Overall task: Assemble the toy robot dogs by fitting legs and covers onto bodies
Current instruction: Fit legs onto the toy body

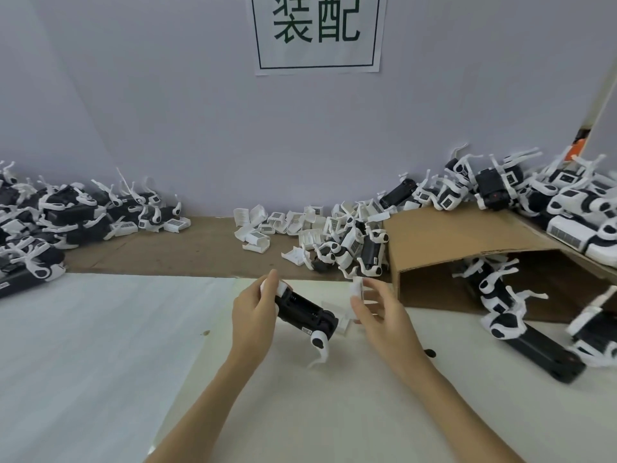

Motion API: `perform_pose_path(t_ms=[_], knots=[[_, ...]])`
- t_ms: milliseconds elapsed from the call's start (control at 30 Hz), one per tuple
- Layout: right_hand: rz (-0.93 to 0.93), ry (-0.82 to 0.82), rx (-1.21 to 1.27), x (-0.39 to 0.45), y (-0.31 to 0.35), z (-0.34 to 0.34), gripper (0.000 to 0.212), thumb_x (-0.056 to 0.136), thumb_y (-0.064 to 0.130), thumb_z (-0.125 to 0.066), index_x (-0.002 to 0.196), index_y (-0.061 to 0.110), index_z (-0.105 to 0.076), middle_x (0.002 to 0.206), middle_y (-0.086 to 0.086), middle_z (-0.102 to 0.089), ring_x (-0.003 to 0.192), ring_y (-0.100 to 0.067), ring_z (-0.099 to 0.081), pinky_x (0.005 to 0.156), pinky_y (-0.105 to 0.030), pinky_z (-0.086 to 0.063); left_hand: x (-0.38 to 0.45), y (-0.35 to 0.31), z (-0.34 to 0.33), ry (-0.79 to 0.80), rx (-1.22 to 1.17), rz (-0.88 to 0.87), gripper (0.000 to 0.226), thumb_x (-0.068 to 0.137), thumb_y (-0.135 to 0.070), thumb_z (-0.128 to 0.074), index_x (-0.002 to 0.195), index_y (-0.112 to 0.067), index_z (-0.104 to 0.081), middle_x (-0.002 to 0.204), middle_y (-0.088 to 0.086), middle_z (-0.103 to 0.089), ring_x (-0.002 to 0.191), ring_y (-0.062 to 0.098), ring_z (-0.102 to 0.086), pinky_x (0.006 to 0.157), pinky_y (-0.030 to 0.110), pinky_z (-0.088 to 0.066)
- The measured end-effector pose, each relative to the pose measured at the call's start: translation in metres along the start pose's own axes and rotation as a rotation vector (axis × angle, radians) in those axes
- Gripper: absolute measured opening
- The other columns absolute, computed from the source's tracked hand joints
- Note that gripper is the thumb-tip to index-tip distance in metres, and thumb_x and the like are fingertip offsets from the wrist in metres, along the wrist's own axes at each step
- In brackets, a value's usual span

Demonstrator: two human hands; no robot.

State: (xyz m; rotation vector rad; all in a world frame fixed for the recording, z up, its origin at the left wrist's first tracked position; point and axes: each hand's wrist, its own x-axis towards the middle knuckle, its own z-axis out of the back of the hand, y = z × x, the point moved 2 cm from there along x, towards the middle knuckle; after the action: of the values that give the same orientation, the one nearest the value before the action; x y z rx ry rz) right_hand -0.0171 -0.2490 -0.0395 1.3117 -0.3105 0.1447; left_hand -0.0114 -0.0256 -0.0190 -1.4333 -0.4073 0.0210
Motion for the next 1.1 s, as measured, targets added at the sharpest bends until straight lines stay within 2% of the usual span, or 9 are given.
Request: perform_pose_path(t_ms=[100, 267, 367, 433, 533, 633, 800, 967, 1100], knots=[[0.165, 0.003, -0.097, -0.007, 0.011, -0.002, 0.034, 0.101, 0.034, -0.063, 0.134, 0.043, -0.058, 0.122, 0.008, -0.063, 0.102, -0.005, -0.065, 0.084, -0.018, -0.054, -0.001, 0.000, -0.003, -0.005, 0.010, 0.000, 0.072, 0.092, -0.060, -0.044, 0.092, 0.010, -0.061, 0.091, 0.032, -0.061, 0.076, 0.020, -0.052, 0.075, 0.038, -0.038], [0.367, 0.007, -0.193, -0.016, 0.032, -0.008, 0.031, 0.111, 0.029, -0.044, 0.133, 0.047, -0.055, 0.119, 0.009, -0.059, 0.082, -0.020, -0.063, 0.076, -0.034, -0.055, -0.007, -0.006, -0.007, 0.031, 0.085, -0.067, 0.076, 0.087, -0.071, -0.040, 0.087, 0.002, -0.062, 0.085, 0.023, -0.061, 0.070, 0.014, -0.049, 0.070, 0.036, -0.037], [0.314, 0.046, -0.114, -0.018, 0.033, -0.011, 0.025, 0.108, 0.036, -0.049, 0.130, 0.045, -0.056, 0.123, 0.016, -0.060, 0.098, -0.018, -0.064, 0.081, -0.031, -0.054, -0.010, -0.009, -0.008, 0.053, 0.116, -0.101, 0.073, 0.088, -0.070, -0.039, 0.085, 0.000, -0.062, 0.083, 0.021, -0.061, 0.069, 0.014, -0.050, 0.070, 0.037, -0.039], [0.231, 0.097, -0.010, -0.019, 0.030, -0.011, 0.045, 0.099, 0.038, -0.066, 0.140, 0.045, -0.050, 0.132, 0.019, -0.059, 0.108, -0.016, -0.063, 0.087, -0.028, -0.054, -0.011, -0.010, -0.008, 0.060, 0.137, -0.116, 0.074, 0.090, -0.069, -0.039, 0.085, 0.001, -0.059, 0.081, 0.023, -0.059, 0.069, 0.016, -0.048, 0.069, 0.037, -0.038], [0.132, 0.063, 0.056, -0.019, 0.026, -0.011, 0.067, 0.092, 0.021, -0.079, 0.144, 0.047, -0.046, 0.110, 0.007, -0.064, 0.091, -0.020, -0.065, 0.089, -0.038, -0.058, -0.011, -0.012, -0.008, 0.059, 0.151, -0.105, 0.077, 0.088, -0.071, -0.038, 0.085, 0.003, -0.060, 0.080, 0.021, -0.061, 0.067, 0.015, -0.048, 0.068, 0.036, -0.038], [0.126, -0.027, 0.028, -0.016, 0.025, -0.009, 0.043, 0.094, 0.025, -0.076, 0.130, 0.041, -0.061, 0.099, 0.008, -0.067, 0.090, -0.015, -0.066, 0.086, -0.036, -0.058, -0.011, -0.013, -0.008, 0.054, 0.157, -0.101, 0.078, 0.088, -0.072, -0.038, 0.085, 0.002, -0.061, 0.079, 0.020, -0.061, 0.066, 0.014, -0.047, 0.067, 0.035, -0.037], [0.196, -0.020, 0.052, -0.018, 0.034, -0.009, 0.019, 0.095, 0.021, -0.075, 0.114, 0.023, -0.072, 0.118, 0.012, -0.065, 0.113, -0.011, -0.064, 0.084, -0.023, -0.055, -0.014, -0.014, -0.008, 0.025, 0.191, -0.124, 0.075, 0.091, -0.072, -0.035, 0.084, -0.001, -0.059, 0.075, 0.017, -0.057, 0.063, 0.011, -0.043, 0.064, 0.034, -0.036], [0.332, 0.017, -0.173, -0.029, 0.042, -0.012, 0.051, 0.107, 0.036, -0.043, 0.155, 0.020, -0.042, 0.124, 0.008, -0.059, 0.113, -0.011, -0.059, 0.092, -0.015, -0.046, -0.017, -0.015, -0.011, 0.027, 0.243, -0.179, 0.071, 0.097, -0.072, -0.031, 0.083, -0.007, -0.057, 0.073, 0.016, -0.056, 0.062, 0.019, -0.045, 0.063, 0.040, -0.037], [0.445, 0.107, -0.522, -0.035, 0.040, -0.022, 0.053, 0.109, 0.036, -0.037, 0.159, 0.018, -0.039, 0.120, 0.003, -0.047, 0.114, -0.017, -0.051, 0.097, -0.032, -0.048, -0.019, -0.016, -0.013, 0.034, 0.288, -0.213, 0.065, 0.101, -0.070, -0.026, 0.078, -0.016, -0.052, 0.067, 0.011, -0.053, 0.063, 0.025, -0.049, 0.061, 0.042, -0.039]])
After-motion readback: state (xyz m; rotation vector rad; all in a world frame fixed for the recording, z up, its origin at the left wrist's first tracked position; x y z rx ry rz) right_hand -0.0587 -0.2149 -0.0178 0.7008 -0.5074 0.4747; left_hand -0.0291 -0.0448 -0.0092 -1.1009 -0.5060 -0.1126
